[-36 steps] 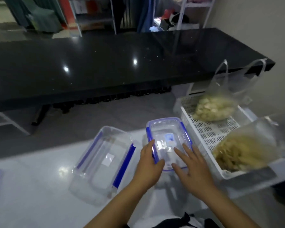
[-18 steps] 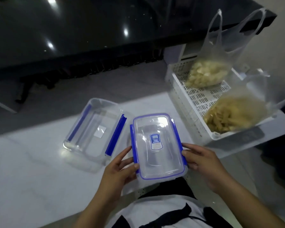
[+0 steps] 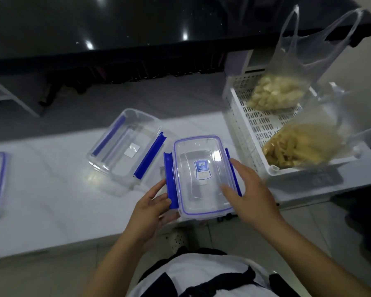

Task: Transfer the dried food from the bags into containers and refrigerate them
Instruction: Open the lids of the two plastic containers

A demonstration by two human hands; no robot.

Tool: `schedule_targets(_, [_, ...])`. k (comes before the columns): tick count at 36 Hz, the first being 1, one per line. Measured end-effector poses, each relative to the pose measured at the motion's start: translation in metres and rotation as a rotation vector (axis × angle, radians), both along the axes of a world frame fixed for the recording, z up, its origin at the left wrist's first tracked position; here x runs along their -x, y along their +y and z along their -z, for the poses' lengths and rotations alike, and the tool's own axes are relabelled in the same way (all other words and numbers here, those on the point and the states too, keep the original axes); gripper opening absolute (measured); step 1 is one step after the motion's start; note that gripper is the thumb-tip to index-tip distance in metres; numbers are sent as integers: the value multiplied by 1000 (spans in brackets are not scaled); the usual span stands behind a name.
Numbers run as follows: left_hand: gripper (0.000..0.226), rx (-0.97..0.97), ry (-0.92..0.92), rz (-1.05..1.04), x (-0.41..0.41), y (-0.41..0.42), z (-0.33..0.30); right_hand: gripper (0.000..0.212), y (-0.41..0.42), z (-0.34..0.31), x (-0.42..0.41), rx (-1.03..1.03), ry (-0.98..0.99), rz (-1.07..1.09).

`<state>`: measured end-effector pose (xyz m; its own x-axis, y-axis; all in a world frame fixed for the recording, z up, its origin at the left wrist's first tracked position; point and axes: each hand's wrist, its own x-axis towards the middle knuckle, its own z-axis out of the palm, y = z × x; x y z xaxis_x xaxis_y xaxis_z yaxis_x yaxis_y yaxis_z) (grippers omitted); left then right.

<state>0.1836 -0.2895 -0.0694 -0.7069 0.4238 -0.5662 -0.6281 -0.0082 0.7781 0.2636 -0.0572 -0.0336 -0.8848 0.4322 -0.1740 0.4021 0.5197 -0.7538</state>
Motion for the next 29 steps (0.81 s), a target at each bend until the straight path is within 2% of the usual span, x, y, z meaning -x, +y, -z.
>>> schedule_targets(3, [47, 181, 148, 19, -11, 11, -10, 96, -22, -6, 15, -233, -192, -190])
schedule_targets(6, [46, 656, 562, 177, -14, 8, -7, 105, -41, 1, 31, -343, -322, -283])
schedule_targets(8, [56, 928, 774, 321, -12, -1, 0, 108, -47, 10, 38, -410, -367, -316])
schedule_targets(10, [69, 1169, 800, 461, -8, -13, 9, 110, -50, 17, 40, -444, -372, -323])
schedule_targets(12, [78, 1332, 699, 579, -6, -29, 20, 110, -53, 20, 43, -444, -356, -322])
schedule_targets(14, [81, 1376, 591, 649, -7, -42, 30, 111, -54, 20, 46, -440, -356, -329])
schedule_targets(16, [81, 1375, 559, 670, -13, -48, 35, 114, -53, 17, 50, -424, -364, -330])
schedule_targets(24, [78, 1361, 666, 623, -25, -54, 45, 122, -57, 22, 58, -492, -408, -324])
schedule_targets(29, [83, 1214, 708, 689, -17, -77, 47, 119, -66, 19, 57, -567, -344, -230])
